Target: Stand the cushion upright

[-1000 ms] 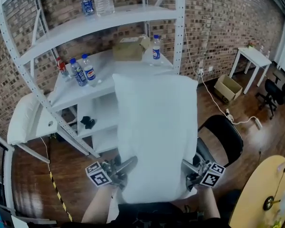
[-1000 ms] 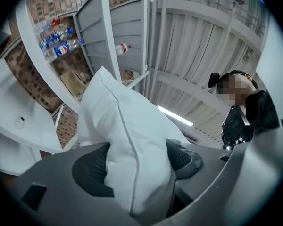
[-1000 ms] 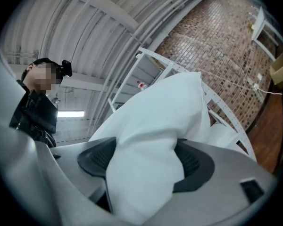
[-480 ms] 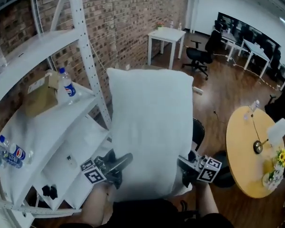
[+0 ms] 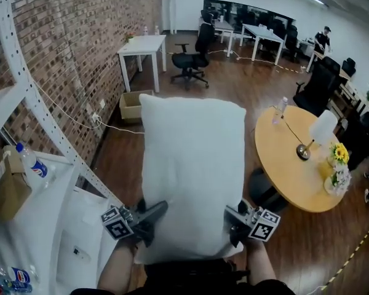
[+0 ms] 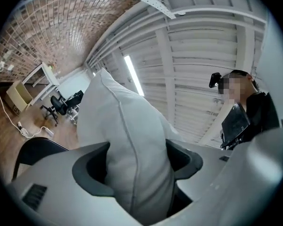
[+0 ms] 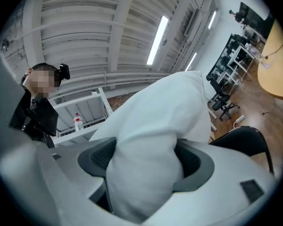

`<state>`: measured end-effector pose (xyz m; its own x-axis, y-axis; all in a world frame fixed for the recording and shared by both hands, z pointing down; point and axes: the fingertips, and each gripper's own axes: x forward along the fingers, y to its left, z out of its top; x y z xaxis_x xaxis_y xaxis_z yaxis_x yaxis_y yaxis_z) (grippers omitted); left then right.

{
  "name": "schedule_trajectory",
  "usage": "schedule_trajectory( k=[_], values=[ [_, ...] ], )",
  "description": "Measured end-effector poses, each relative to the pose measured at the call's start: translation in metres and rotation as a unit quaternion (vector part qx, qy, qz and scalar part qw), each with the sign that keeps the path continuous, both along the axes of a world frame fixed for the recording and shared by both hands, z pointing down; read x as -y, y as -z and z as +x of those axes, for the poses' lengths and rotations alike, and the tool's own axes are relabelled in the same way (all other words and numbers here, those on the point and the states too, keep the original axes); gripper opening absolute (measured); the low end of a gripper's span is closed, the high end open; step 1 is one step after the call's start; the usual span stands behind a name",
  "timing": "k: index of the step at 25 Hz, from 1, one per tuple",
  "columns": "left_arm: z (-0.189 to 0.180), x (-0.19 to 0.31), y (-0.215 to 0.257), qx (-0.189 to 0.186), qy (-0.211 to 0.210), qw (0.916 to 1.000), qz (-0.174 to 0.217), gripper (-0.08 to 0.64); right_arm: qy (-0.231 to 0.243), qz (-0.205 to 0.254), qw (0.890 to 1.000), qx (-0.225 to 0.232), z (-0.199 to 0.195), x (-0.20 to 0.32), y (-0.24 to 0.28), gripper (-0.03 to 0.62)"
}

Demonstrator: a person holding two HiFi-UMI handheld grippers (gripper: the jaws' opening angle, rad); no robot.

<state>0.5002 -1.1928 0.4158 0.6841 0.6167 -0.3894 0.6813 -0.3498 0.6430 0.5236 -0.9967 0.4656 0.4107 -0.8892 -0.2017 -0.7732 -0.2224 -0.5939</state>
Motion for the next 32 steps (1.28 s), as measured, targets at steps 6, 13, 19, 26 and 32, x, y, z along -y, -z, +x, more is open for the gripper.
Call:
schedule_trajectory(
  k=[6,13,19,26,32],
  values=[
    [0.056,-0.036,-0.003,-0.006,-0.011,0.9999,-0.004,0.310,-0.019,-0.015,1.000,-0.016,0.049,-0.037,0.000,0.359],
    [0.119,-0.043,-0.048,0.025,-0.006,0.9996,0.011,0.310,-0.014,-0.037,0.999,0.023,0.109,-0.043,-0.032,0.359],
    [0.171,-0.050,-0.112,0.068,0.009,0.9976,0.010,0.308,-0.002,-0.055,0.997,0.059,0.165,-0.049,-0.089,0.359],
    [0.219,-0.035,-0.203,0.114,0.017,0.9918,0.054,0.308,-0.001,-0.092,0.992,0.085,0.211,-0.027,-0.168,0.359],
    [0.232,-0.019,-0.266,0.155,0.042,0.9766,0.143,0.318,0.000,-0.156,0.983,0.093,0.214,-0.013,-0.224,0.359]
  ],
)
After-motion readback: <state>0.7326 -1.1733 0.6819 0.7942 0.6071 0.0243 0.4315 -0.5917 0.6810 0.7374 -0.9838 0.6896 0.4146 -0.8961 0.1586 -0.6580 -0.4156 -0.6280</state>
